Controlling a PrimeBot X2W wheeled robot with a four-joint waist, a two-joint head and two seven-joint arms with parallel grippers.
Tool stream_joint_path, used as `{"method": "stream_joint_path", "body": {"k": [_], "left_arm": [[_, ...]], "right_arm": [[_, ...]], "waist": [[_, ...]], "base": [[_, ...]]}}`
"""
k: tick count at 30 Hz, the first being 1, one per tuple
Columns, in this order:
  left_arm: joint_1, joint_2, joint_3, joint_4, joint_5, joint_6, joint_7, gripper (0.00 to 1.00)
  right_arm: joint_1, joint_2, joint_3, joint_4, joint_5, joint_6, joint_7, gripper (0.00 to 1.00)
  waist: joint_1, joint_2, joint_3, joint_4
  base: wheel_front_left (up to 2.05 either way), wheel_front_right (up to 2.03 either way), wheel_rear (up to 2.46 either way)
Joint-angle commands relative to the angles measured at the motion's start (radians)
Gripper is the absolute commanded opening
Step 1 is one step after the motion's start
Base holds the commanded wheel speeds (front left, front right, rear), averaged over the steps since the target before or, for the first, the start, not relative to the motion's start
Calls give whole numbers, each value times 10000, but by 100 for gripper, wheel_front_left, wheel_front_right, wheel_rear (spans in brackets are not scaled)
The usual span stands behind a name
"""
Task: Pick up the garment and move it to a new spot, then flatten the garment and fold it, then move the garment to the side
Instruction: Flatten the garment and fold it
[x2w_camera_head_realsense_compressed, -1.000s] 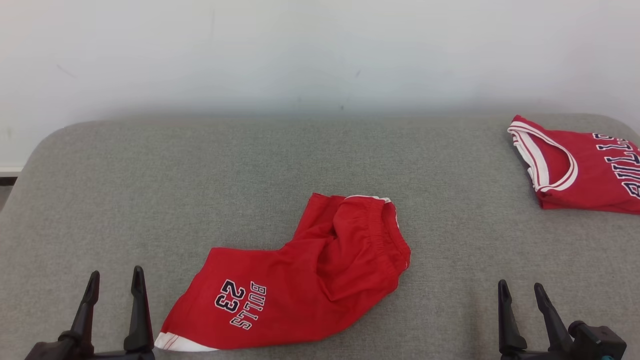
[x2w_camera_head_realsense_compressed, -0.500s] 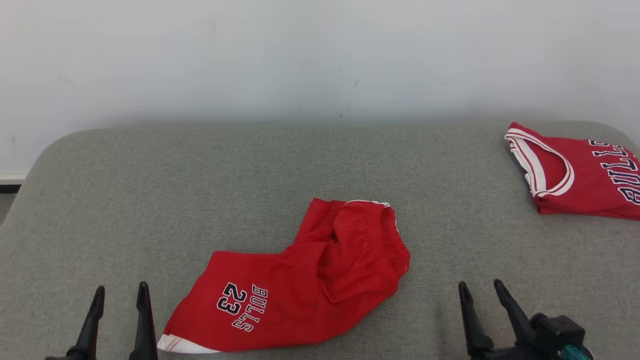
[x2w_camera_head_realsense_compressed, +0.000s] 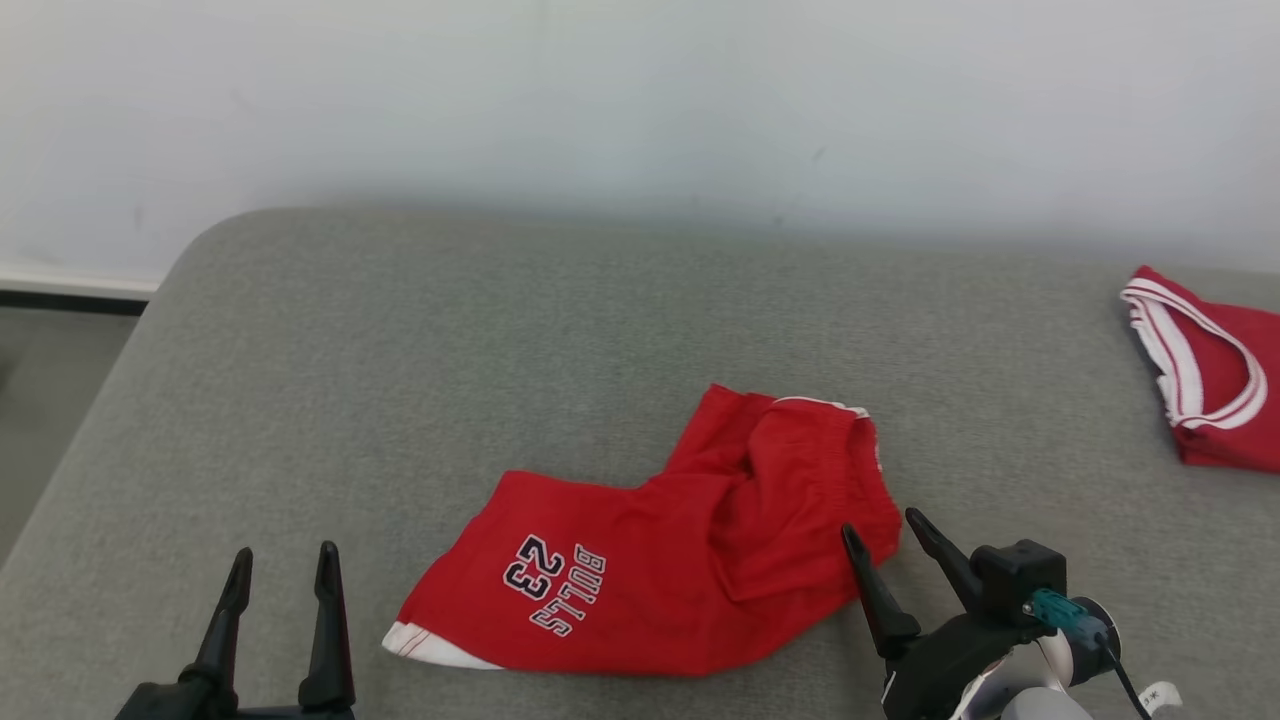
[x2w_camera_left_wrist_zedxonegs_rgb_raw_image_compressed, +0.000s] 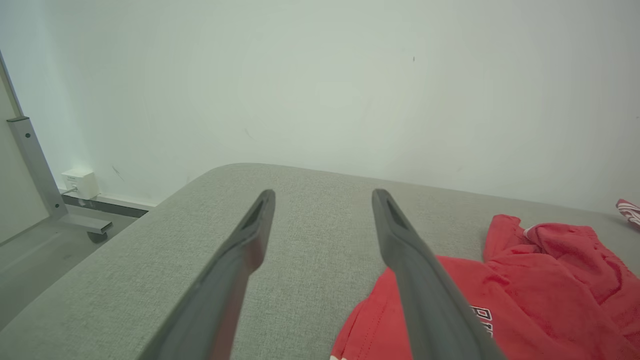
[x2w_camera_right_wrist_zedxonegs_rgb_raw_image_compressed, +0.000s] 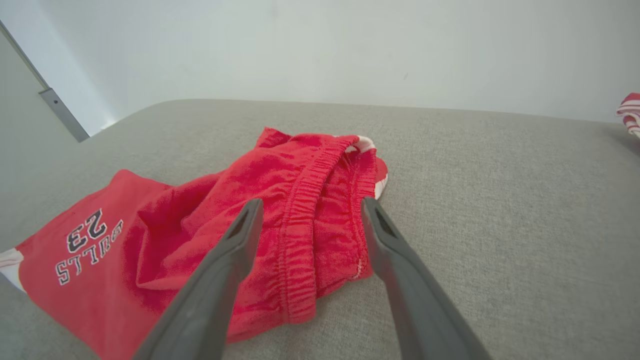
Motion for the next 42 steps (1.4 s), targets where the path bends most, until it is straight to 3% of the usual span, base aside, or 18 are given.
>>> {"method": "stream_joint_path", "body": {"k": [1, 7, 8, 9, 16, 24, 35, 42], "left_arm": [[-114, -48, -3, 22, 88, -27, -28, 100], [-267, -141, -170, 166, 132, -83, -29, 100], [-283, -153, -174, 178, 140, -88, -29, 100], [-295, -160, -163, 180, 146, -75, -29, 100], [-50, -244, 169, 78, 190, -59, -29, 100], [66, -326, 414, 77, 129, -62, -29, 100], [-94, -380, 433, 100, 86, -62, -29, 100], [-236, -399, 164, 213, 95, -63, -29, 100]], "right_arm": [[-129, -69, 39, 169, 49, -27, 18, 100], [-628, -30, 417, 1563, 472, -27, 142, 100], [-702, -18, 525, 1705, 537, -27, 130, 40], [-765, 7, 607, 1809, 662, -27, 43, 2], [-768, -149, 820, 1662, 1103, -27, -692, 0], [417, -522, 497, -527, 1395, -27, -787, 0], [2941, -772, -1289, -4321, 1197, -27, 923, 0], [3054, -768, -1750, -4934, 952, -27, 1509, 0]], "waist": [[-1, 0, 219, 414], [-1, 0, 350, 836], [-1, 0, 353, 860], [-1, 0, 358, 874], [-1, 0, 321, 456], [-1, 0, 359, -346], [-1, 0, 641, -917], [-1, 0, 717, -640]], "base": [[0, 0, 0], [0, 0, 0], [0, 0, 0], [0, 0, 0], [0, 0, 0], [0, 0, 0], [0, 0, 0], [0, 0, 0]]}}
